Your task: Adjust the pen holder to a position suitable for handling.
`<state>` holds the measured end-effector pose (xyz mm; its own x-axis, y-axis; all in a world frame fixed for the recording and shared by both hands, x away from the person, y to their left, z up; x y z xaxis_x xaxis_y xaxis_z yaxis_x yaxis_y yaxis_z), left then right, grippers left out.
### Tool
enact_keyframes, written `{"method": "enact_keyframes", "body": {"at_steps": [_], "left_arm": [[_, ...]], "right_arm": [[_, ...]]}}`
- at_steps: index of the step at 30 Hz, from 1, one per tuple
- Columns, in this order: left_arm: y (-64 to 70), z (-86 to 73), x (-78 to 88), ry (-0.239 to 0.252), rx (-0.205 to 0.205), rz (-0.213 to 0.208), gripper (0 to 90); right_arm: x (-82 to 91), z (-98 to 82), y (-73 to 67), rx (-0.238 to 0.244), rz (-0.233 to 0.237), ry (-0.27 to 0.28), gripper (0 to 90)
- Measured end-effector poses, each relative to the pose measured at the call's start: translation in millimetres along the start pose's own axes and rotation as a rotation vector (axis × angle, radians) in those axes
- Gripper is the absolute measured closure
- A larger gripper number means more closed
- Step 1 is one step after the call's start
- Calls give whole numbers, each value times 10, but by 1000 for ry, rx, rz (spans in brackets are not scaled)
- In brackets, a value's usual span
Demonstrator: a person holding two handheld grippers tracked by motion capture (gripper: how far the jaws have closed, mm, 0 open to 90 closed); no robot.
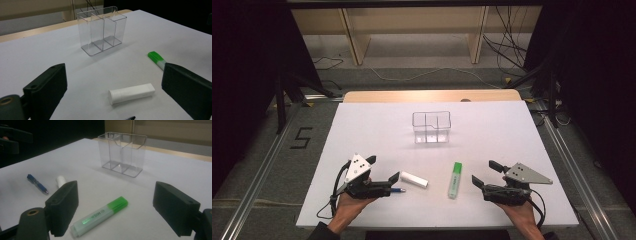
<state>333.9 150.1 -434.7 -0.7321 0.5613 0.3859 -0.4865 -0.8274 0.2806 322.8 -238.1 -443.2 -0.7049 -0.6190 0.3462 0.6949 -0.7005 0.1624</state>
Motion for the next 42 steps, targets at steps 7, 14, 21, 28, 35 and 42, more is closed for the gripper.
{"method": "enact_keyframes", "body": {"at_steps": [7,14,21,28,35,42], "left_arm": [[-15,7,-6,-2,19,3,58],[-28,14,-13,-3,31,13,58],[-31,20,-21,-3,37,17,58],[-42,25,-35,-5,45,26,58],[-46,28,-34,-3,51,27,58],[-49,30,-32,-2,51,27,58]], "right_arm": [[-3,-2,4,-5,-4,-2,217],[-3,-6,20,-6,-12,-11,222],[-10,-9,41,-8,-24,-20,227],[-41,25,102,-31,-29,-23,242],[-130,127,166,-9,-35,-59,257],[-247,315,254,31,12,-56,284]]}}
Point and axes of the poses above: each handheld gripper's, and its own axes: x roughly backward along the jaws, z roughly out of its top, y roughly to its right, the point moved 2 cm from there along -x, roughly forward along the jaws, and after that the axes turned 14 degrees about x, right-handed, at the moved point
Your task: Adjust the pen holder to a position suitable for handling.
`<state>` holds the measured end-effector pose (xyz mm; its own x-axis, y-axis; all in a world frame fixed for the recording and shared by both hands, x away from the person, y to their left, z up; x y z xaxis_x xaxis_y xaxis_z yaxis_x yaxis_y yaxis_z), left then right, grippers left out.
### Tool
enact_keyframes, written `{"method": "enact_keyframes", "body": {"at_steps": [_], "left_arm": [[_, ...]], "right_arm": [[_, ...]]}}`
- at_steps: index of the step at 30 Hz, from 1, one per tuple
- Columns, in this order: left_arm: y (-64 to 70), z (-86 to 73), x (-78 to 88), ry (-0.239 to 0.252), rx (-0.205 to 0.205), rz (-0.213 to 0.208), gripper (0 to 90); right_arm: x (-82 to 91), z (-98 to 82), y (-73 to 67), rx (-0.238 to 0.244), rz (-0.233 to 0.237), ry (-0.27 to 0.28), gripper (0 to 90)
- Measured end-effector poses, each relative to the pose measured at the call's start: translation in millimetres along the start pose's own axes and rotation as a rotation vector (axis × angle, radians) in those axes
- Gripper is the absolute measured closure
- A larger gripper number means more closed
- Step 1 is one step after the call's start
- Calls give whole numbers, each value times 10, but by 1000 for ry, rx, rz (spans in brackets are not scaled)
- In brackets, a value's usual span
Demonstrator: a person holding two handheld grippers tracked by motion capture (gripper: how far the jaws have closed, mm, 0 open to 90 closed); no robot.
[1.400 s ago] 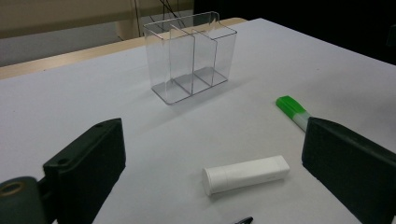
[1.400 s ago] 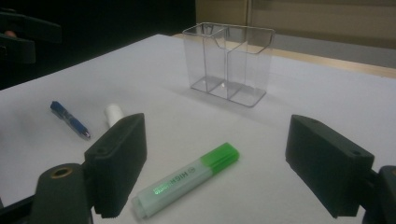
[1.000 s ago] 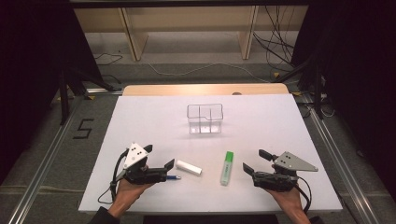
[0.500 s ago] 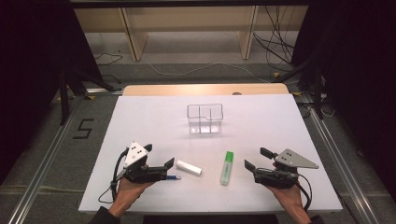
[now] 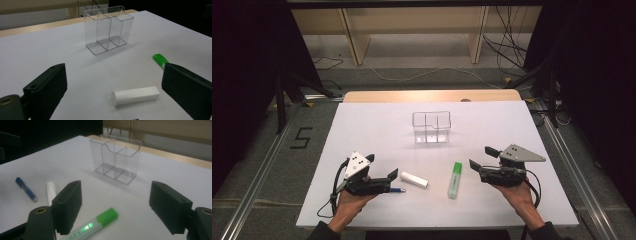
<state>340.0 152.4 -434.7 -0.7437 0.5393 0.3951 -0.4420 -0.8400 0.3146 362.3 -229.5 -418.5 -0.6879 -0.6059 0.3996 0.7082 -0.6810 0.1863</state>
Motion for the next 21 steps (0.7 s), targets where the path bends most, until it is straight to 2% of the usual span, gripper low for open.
{"method": "enact_keyframes", "body": {"at_steps": [3,7,14,21], "left_arm": [[-7,1,5,-2,0,-1,58],[-10,5,15,-2,-2,0,58],[-9,6,15,-1,-2,0,58],[-15,9,19,9,11,2,58]], "right_arm": [[-77,101,12,16,40,-11,284],[-195,202,33,55,40,-42,286],[-416,287,133,42,32,-91,292],[-633,340,262,11,11,-110,331]]}}
Point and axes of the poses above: each handheld gripper's, and its own axes: x roughly backward along the jaws, z roughly out of its top, y roughly to its right, the point moved 2 cm from there along -x, roughly forward along the jaws, and after that the axes turned 14 degrees about x, right-handed, at the moved point
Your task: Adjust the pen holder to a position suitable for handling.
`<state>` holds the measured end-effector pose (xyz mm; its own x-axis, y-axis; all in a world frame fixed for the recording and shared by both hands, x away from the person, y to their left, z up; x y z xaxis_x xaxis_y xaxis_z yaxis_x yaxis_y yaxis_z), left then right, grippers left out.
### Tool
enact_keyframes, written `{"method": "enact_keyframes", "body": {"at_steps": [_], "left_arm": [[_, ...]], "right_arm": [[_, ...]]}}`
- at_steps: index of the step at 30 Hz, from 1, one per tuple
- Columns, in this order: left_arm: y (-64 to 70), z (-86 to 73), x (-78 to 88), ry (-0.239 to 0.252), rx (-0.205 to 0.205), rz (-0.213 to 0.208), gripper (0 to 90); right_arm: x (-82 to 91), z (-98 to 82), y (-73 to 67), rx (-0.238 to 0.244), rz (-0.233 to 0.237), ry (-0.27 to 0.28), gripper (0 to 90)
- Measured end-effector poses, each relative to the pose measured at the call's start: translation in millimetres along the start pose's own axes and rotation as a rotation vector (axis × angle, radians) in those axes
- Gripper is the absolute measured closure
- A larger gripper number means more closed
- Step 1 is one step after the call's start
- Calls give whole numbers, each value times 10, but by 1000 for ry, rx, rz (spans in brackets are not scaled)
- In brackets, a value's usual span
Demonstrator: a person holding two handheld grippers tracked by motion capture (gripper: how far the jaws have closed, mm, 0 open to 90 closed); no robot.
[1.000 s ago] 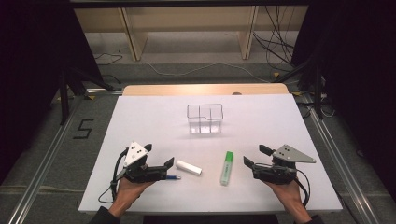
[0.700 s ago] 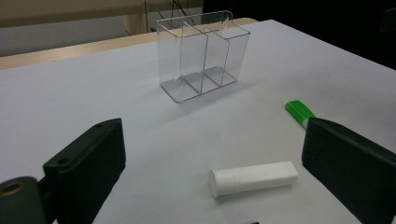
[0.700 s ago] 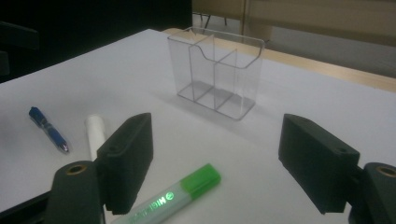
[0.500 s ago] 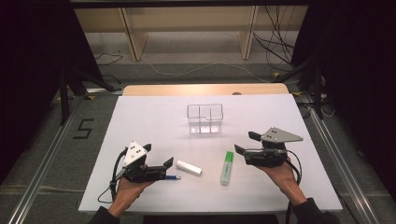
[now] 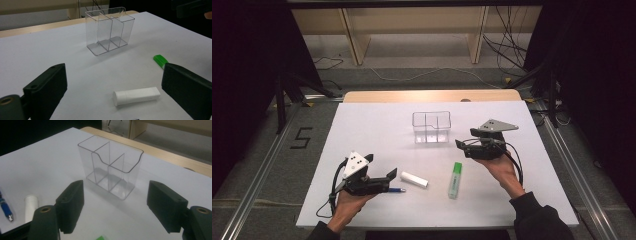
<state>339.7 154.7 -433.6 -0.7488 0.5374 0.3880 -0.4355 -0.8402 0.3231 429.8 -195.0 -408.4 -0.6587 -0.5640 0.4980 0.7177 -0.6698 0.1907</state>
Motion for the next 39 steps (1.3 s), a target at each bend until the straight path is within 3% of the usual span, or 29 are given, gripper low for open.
{"method": "enact_keyframes", "body": {"at_steps": [5,16,39], "left_arm": [[-1,2,2,-1,-1,-1,58],[-5,5,4,0,-2,1,58],[-12,10,7,0,-4,1,58]], "right_arm": [[-110,1,91,-14,-19,-11,384],[-269,-74,288,-54,-54,-40,591],[-623,-177,474,-123,-92,-90,900]]}}
Point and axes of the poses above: each handheld gripper's, and its own axes: x roughly backward along the jaws, z roughly out of its top, y roughly to its right, the point moved 2 cm from there along -x, roughly forward along the jaws, and after that the axes turned 14 degrees about x, right-handed, at the moved point
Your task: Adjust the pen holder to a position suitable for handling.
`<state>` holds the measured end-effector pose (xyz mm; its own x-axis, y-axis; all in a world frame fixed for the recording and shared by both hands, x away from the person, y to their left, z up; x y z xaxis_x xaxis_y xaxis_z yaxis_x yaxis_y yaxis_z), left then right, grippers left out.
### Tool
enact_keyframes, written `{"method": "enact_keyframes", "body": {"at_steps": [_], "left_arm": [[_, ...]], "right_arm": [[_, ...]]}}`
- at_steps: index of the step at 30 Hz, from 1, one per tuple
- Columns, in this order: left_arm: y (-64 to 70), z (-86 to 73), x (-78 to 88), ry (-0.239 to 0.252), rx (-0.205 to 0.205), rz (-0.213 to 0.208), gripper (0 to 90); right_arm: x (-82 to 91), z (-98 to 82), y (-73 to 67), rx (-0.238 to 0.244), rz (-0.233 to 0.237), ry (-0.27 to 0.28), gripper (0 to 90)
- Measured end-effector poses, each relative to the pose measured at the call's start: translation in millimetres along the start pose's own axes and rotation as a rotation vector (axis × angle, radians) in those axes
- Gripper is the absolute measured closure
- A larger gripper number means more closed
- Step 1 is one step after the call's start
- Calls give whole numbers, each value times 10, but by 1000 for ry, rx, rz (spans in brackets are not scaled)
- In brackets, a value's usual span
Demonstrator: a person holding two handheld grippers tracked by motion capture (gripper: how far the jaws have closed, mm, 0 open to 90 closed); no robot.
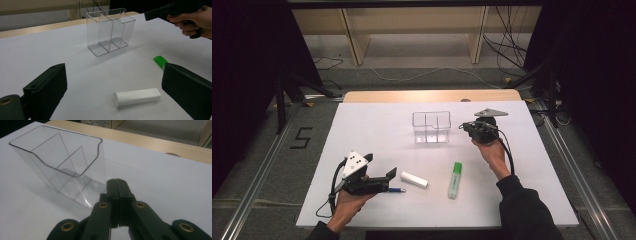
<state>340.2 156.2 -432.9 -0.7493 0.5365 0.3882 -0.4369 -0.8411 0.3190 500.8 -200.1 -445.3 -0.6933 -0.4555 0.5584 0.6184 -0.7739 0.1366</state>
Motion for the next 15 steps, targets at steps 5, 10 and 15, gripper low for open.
{"method": "enact_keyframes", "body": {"at_steps": [5,10,15], "left_arm": [[-1,1,0,0,0,1,58],[-2,2,3,2,0,1,58],[-9,4,4,8,6,3,58]], "right_arm": [[-157,-18,18,-11,-5,-26,900],[-313,-20,8,-19,-2,-47,900],[-434,12,-32,-15,15,-58,900]]}}
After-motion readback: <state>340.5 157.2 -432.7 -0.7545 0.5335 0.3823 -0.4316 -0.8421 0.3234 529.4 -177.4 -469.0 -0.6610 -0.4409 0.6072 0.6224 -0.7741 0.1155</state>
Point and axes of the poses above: each handheld gripper's, and its own axes: x roughly backward along the jaws, z roughly out of its top, y roughly to its right, the point moved 2 cm from there along -x, roughly forward along the jaws, and after that the axes turned 14 degrees about x, right-handed, at the moved point
